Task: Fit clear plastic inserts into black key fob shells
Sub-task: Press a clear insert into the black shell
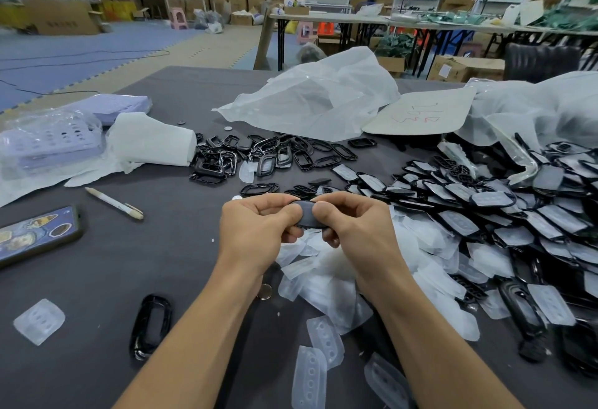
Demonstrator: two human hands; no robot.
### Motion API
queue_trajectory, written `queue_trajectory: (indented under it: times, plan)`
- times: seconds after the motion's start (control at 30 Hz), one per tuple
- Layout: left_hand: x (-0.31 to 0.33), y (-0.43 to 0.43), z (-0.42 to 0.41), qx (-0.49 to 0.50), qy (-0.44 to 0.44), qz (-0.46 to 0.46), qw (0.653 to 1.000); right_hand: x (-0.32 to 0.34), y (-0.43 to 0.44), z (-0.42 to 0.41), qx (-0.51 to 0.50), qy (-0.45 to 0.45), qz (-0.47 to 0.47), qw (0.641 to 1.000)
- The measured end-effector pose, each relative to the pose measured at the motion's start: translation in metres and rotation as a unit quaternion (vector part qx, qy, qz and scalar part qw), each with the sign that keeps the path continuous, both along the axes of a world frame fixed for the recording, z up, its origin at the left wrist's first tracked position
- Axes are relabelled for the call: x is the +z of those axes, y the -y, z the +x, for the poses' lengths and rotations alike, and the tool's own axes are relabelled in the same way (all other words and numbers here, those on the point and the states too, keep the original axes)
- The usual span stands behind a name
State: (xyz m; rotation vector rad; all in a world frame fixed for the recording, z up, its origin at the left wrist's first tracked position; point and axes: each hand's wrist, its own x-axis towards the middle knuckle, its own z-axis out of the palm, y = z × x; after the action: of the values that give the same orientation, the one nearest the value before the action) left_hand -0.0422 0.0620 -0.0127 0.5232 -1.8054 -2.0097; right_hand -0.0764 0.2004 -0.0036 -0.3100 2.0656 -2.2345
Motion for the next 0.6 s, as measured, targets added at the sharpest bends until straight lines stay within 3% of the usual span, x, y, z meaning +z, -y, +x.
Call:
queue_trajectory:
  times: [0.37,0.47,0.6]
  plan:
    - [-0.0034,-0.0028,0.0001,-0.015,-0.016,-0.031,0.999,-0.0055,0.0,-0.0021,-0.061,-0.037,0.058,0.996]
    - [-0.0036,-0.0023,-0.0006,0.018,-0.014,-0.029,0.999,-0.005,-0.0014,-0.0003,-0.098,-0.035,0.043,0.994]
    - [-0.0053,-0.0005,-0.0023,0.062,-0.023,-0.026,0.997,-0.0051,-0.0061,-0.0015,-0.169,-0.083,0.11,0.976]
